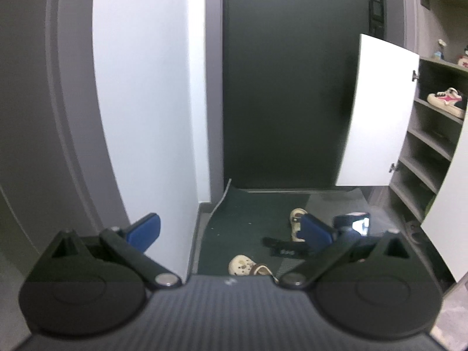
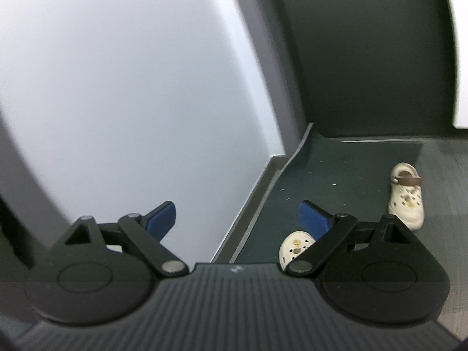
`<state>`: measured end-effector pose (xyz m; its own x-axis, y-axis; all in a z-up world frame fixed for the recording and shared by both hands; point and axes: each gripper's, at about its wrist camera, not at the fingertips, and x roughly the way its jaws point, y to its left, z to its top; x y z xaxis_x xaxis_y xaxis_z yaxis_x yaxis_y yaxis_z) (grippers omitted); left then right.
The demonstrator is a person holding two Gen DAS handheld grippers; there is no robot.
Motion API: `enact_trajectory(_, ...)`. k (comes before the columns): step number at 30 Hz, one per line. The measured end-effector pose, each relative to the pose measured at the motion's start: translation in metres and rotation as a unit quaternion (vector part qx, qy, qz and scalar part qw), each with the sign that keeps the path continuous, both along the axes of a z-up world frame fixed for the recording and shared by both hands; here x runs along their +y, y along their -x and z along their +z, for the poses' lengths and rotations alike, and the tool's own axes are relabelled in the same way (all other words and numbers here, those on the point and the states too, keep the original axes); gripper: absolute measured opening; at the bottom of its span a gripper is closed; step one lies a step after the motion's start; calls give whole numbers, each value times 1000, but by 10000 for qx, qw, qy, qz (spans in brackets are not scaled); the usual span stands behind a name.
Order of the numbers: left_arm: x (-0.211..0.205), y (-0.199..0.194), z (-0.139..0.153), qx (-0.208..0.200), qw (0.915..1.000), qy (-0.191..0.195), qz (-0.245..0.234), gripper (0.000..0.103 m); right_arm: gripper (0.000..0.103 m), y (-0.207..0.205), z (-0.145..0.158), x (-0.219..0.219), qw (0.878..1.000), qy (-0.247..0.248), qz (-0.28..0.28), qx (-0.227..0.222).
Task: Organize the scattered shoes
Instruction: 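Grasp the cream clog by its heel strap with the right tool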
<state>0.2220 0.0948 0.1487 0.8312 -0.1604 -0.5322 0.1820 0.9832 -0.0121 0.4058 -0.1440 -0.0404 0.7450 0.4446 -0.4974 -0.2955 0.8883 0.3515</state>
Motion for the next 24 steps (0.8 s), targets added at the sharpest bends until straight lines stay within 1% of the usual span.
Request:
enact_trajectory(2, -1, -13, -18, 147, 9997, 134, -105, 103, 93, 0, -6, 14, 9994, 225, 272, -4)
enact_trajectory(3, -1, -19, -24, 170, 9996, 182, -100, 103, 93, 1, -11, 24, 9977, 441, 519, -18)
enact_trajectory(5, -7, -38, -39, 180, 9995, 239, -44, 103, 93, 2, -19, 35, 9934, 751, 864, -104)
enact_trajectory(7, -18, -61, -55, 269, 9991, 294, -128, 103, 93, 1, -29, 44, 9872, 1084, 1143, -238)
enact_trajectory(8, -24, -72, -62, 318, 9987, 345, -184, 103, 93, -2, -36, 46, 9846, 1223, 1218, -289)
enact_trajectory(11, -42, -94, -81, 292, 9980, 444, -329, 103, 93, -19, -64, 44, 9814, 1497, 1142, -364)
enact_trajectory(12, -48, -99, -85, 360, 9978, 448, -316, 103, 93, -28, -78, 40, 9835, 1447, 1023, -361)
enact_trajectory(14, -65, -111, -93, 529, 9964, 476, -456, 103, 93, -48, -111, 30, 9897, 1156, 753, -378)
enact_trajectory(16, -85, -116, -97, 445, 9965, 519, -487, 103, 93, -56, -136, 24, 9919, 990, 700, -373)
enact_trajectory(17, -97, -115, -100, 367, 9969, 479, -494, 103, 93, -64, -157, 21, 9917, 1013, 746, -276)
enact_trajectory(18, -105, -114, -102, 327, 9970, 406, -576, 103, 93, -73, -185, 20, 9893, 1165, 874, -78)
enact_trajectory(20, -124, -112, -113, 426, 9952, 264, -840, 103, 93, -84, -213, 19, 9864, 1301, 996, 153)
enact_trajectory(22, -137, -112, -124, 627, 9914, 312, -1102, 103, 93, -98, -244, 18, 9850, 1329, 1014, 418)
enact_trajectory(24, -140, -112, -129, 671, 9897, 528, -1148, 103, 93, -114, -278, 25, 9826, 1373, 1127, 546)
